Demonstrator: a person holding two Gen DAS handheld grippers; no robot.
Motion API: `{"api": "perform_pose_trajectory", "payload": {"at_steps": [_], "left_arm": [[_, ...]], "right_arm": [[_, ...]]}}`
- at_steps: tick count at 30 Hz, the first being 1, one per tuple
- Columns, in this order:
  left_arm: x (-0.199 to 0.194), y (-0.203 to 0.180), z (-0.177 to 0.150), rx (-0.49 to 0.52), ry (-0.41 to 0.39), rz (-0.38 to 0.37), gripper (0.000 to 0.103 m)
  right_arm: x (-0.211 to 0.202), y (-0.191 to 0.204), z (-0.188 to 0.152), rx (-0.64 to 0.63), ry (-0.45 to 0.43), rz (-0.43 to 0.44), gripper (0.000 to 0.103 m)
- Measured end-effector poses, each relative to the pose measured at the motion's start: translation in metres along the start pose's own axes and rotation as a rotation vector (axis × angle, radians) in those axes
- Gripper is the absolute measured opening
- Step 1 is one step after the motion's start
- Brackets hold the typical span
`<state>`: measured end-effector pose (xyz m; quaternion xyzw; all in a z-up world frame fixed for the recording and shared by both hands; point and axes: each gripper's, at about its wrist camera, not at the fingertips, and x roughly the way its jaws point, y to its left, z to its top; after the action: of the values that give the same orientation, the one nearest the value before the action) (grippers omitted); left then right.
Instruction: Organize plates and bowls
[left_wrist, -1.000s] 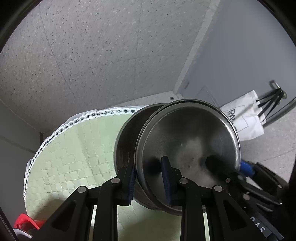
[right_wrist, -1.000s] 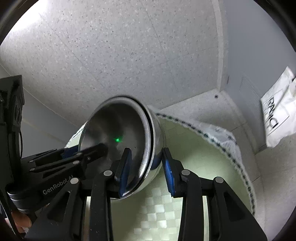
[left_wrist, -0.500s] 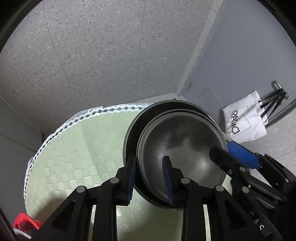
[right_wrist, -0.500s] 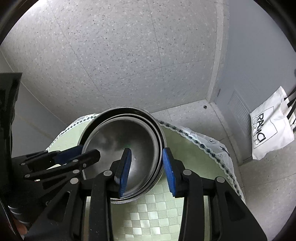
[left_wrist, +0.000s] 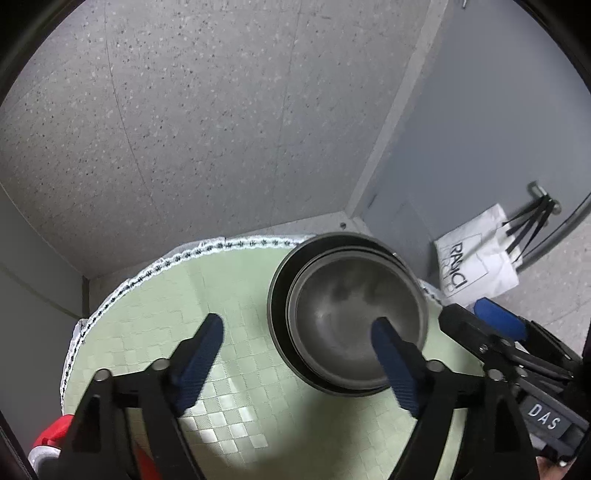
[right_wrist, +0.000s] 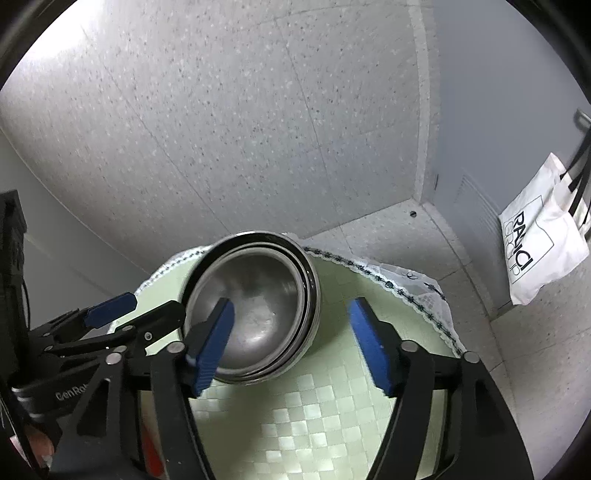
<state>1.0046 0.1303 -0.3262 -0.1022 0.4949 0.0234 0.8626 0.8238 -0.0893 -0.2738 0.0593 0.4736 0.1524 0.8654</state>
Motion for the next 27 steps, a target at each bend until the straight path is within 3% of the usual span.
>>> {"api": "perform_pose_trajectory", "payload": {"at_steps": [2,7,10,15,23,26,27], "left_arm": [[-0.013,0.003,-0.002,-0.006,-0.018,-0.013,0.088],[-0.042,0.020,-0.004,-0.033,-0.073,-0.040,0.097],[-0.047,0.027,-0.005,-0.042,-0.082,-0.028,0.097],[-0.027,0.029,-0.008,-0.044,-0.023,-0.003,0.097],[0.030,0.031,-0.012,-0.075,0.116,0.048,0.097],[0.048,0.030,-0.012,-0.072,0.160,0.063,0.083],[0.053,0.029,-0.013,-0.070,0.179,0.060,0.074]], "right_arm": [[-0.010,0.000,0.000,0.010,-0.014,0.008,0.077],[-0.030,-0.004,-0.001,0.032,-0.043,0.010,0.081],[-0.034,-0.006,0.000,0.038,-0.051,0.006,0.085],[-0.018,-0.019,0.000,0.063,-0.014,0.025,0.085],[0.044,-0.032,-0.004,0.114,0.117,0.075,0.085],[0.069,-0.036,-0.006,0.125,0.165,0.088,0.084],[0.075,-0.037,-0.008,0.128,0.173,0.094,0.082]]}}
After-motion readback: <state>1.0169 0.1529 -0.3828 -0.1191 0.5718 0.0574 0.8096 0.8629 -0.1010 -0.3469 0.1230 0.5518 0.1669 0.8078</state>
